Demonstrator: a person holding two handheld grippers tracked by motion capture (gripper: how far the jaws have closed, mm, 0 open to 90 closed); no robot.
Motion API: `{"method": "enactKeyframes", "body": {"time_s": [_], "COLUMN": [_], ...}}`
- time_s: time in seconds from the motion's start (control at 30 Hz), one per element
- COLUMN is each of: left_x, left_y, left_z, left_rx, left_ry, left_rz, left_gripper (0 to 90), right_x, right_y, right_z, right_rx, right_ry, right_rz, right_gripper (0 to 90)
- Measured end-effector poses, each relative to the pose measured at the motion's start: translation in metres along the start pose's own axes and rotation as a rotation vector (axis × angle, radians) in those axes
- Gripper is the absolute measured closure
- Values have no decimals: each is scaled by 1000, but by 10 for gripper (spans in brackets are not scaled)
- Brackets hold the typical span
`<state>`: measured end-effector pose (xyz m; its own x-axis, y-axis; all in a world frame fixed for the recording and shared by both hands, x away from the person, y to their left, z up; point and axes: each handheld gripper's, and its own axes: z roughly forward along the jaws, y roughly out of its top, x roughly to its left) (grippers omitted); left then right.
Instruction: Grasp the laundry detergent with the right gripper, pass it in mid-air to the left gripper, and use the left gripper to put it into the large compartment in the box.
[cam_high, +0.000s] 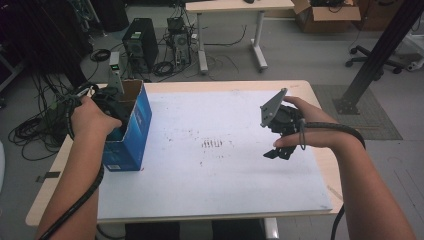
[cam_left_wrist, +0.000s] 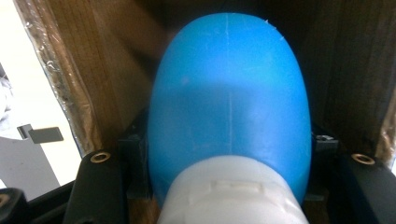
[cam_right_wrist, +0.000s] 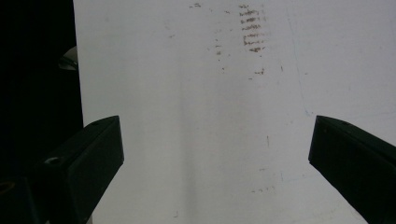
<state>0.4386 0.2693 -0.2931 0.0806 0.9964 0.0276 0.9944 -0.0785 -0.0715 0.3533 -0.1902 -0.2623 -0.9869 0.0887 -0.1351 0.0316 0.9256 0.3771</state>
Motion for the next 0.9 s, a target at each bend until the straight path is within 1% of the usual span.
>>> {"method": "enactKeyframes", "body": {"time_s": [0.17, 0.3, 0.33, 0.37, 0.4, 0.57, 0.77, 0.9], "left_x": [-1, -3, -3, -3, -3, -3, -5, -7], "left_y": [0, -1, -1, -1, -1, -1, -3, -5], "left_z": [0, -1, -2, -2, -2, -5, -11, -18], "left_rx": [-12, -19, -18, -15, -15, -23, -32, -44], "left_ry": [7, 14, 14, 14, 14, 21, 24, 40], "left_rz": [3, -2, -1, -1, -1, -5, -6, -2], "left_gripper": [373, 345, 337, 329, 322, 315, 313, 311], "right_x": [1, 2, 2, 3, 3, 3, 3, 3], "right_y": [-3, -4, -4, -5, -5, -7, -8, -8], "right_z": [-2, -2, -2, -3, -2, -3, -3, -4], "right_rx": [-3, -6, -9, -2, -6, -8, -11, -13], "right_ry": [0, -2, -5, -2, 0, -2, -4, -3], "right_rz": [3, 6, 2, 12, 7, 11, 11, 10], "right_gripper": [31, 31, 31, 31, 31, 31, 31, 31]}}
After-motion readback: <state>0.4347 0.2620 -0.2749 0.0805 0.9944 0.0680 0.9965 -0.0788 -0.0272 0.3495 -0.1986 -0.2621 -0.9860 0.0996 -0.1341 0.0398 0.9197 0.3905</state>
